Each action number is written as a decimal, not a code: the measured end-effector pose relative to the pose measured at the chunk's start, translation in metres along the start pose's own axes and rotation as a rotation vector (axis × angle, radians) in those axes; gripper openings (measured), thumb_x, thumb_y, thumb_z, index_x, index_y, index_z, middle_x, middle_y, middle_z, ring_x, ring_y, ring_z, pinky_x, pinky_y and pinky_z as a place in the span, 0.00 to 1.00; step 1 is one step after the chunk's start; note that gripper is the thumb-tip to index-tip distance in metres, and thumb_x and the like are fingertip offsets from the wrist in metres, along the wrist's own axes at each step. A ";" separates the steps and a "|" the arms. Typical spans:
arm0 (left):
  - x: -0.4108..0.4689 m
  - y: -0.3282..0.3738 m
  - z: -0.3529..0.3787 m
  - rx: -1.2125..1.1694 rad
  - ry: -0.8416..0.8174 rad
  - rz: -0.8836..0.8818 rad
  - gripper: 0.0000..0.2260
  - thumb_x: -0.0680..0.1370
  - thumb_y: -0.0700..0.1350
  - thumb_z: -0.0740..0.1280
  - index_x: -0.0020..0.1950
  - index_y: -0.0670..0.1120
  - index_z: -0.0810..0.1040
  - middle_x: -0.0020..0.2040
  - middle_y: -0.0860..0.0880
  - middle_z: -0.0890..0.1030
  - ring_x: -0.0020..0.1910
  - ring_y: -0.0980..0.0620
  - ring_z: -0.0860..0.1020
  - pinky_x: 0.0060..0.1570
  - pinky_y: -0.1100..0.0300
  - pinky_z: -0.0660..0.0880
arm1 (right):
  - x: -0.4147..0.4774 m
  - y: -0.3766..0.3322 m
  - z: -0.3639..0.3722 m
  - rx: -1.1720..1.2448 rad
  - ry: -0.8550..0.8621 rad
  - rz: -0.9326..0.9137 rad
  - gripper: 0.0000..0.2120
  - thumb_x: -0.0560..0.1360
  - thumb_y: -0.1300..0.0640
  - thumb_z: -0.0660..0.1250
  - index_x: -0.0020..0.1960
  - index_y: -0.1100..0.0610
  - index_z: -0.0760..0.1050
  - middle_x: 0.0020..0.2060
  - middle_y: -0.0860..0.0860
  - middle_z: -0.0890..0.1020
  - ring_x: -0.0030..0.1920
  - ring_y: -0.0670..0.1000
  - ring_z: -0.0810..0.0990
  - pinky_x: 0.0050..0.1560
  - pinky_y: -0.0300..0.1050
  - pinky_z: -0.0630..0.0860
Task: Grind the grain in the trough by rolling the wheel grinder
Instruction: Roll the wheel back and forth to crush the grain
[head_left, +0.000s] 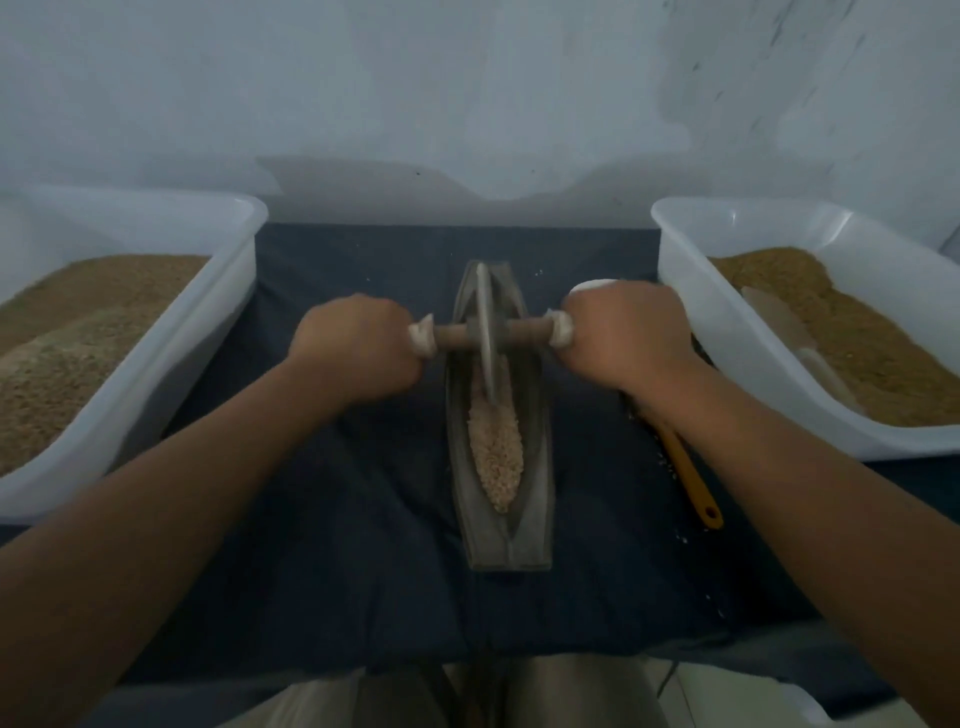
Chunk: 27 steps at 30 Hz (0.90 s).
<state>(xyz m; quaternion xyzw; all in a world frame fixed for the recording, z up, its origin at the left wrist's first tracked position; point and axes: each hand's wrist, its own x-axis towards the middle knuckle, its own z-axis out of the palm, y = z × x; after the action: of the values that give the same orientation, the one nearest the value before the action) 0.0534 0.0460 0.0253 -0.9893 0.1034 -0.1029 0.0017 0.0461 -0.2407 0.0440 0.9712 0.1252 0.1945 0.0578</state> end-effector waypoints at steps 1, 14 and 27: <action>0.016 0.001 -0.002 -0.004 -0.011 -0.030 0.14 0.70 0.59 0.63 0.35 0.50 0.75 0.35 0.52 0.78 0.32 0.49 0.75 0.34 0.57 0.71 | 0.015 0.000 0.000 -0.009 0.001 0.025 0.20 0.79 0.40 0.62 0.33 0.48 0.71 0.29 0.46 0.75 0.30 0.51 0.76 0.35 0.49 0.78; -0.048 0.000 -0.011 0.087 0.016 0.170 0.12 0.70 0.61 0.62 0.33 0.54 0.70 0.29 0.56 0.71 0.26 0.52 0.69 0.28 0.61 0.60 | -0.061 0.001 -0.005 0.082 -0.060 -0.032 0.24 0.78 0.34 0.49 0.33 0.48 0.69 0.26 0.46 0.73 0.27 0.49 0.73 0.30 0.47 0.73; -0.046 0.008 -0.018 0.153 0.132 0.221 0.17 0.66 0.56 0.69 0.31 0.54 0.61 0.26 0.56 0.63 0.24 0.52 0.63 0.28 0.63 0.56 | -0.063 0.005 -0.002 0.150 -0.028 -0.010 0.20 0.79 0.36 0.55 0.32 0.44 0.64 0.26 0.45 0.72 0.26 0.47 0.72 0.29 0.47 0.72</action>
<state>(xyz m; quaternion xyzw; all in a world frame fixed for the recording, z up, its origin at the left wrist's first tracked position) 0.0040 0.0478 0.0333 -0.9599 0.2036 -0.1747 0.0817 -0.0095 -0.2623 0.0236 0.9748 0.1434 0.1706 -0.0126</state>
